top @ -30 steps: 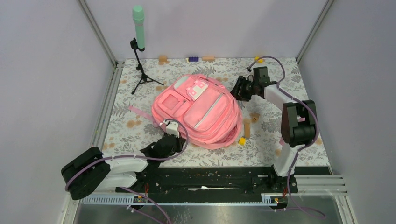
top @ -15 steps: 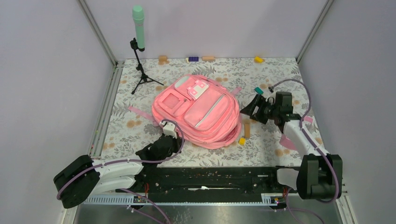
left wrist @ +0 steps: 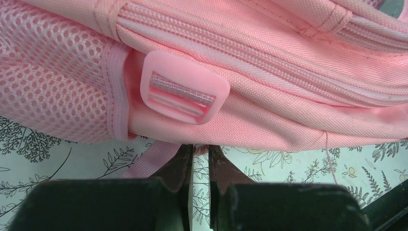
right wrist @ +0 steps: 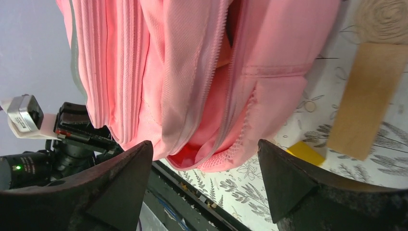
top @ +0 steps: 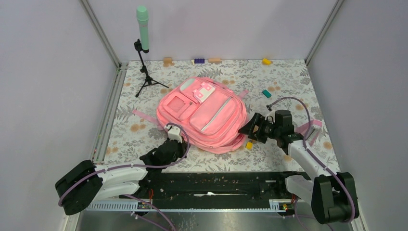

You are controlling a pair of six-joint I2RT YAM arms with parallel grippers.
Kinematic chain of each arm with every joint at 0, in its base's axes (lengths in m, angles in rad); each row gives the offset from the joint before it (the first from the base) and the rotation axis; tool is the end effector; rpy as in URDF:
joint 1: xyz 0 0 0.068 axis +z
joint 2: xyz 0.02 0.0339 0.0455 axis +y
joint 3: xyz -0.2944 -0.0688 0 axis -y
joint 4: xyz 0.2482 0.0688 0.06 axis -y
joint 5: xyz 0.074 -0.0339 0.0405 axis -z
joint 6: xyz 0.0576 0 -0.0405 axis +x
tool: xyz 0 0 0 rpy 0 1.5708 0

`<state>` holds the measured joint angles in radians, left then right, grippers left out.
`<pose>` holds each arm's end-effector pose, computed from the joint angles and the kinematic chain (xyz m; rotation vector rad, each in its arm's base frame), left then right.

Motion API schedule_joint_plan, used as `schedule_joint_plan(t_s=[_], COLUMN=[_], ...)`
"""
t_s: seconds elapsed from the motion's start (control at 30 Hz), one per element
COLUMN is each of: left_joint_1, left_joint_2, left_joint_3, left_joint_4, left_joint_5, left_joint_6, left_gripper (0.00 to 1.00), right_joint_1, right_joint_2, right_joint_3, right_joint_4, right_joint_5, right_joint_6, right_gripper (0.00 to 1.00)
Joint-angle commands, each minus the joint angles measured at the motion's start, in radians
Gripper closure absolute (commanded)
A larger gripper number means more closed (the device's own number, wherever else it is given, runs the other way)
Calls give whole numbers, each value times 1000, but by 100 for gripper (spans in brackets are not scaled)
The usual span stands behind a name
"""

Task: Pack the student bag
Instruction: Zip the student bag at the center of the board.

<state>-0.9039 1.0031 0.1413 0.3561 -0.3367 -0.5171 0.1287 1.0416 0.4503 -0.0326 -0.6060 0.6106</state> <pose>0.1270 -0.1306 0.1502 0.1951 2.0793 -0.5310 0.2034 0.0594 0.2082 0.1864 2.2648 1.0694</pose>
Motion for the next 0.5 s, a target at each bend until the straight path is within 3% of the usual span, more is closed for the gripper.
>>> schedule_joint_plan(t_s=[0.0, 0.1, 0.37, 0.4, 0.47], left_joint_1=[1, 1, -2, -5, -18], left_joint_2=[-18, -18, -32, -33, -35], left_joint_3=[9, 2, 2, 6, 11], left_joint_4=[59, 65, 64, 60, 47], left_joint_5=[8, 11, 53, 54, 49], left_joint_6=[-7, -7, -4, -5, -11], left_gripper=[100, 100, 100, 100, 100], right_joint_1=[81, 129, 273, 285, 309], right_joint_2=[54, 126, 206, 204, 194], right_joint_3=[-18, -21, -35, -39, -46], right_joint_4=[161, 251, 456, 469, 490], right_joint_5=[64, 65, 116, 129, 160], right_joint_6=[48, 93, 216, 227, 243], right_gripper=[13, 22, 90, 97, 100])
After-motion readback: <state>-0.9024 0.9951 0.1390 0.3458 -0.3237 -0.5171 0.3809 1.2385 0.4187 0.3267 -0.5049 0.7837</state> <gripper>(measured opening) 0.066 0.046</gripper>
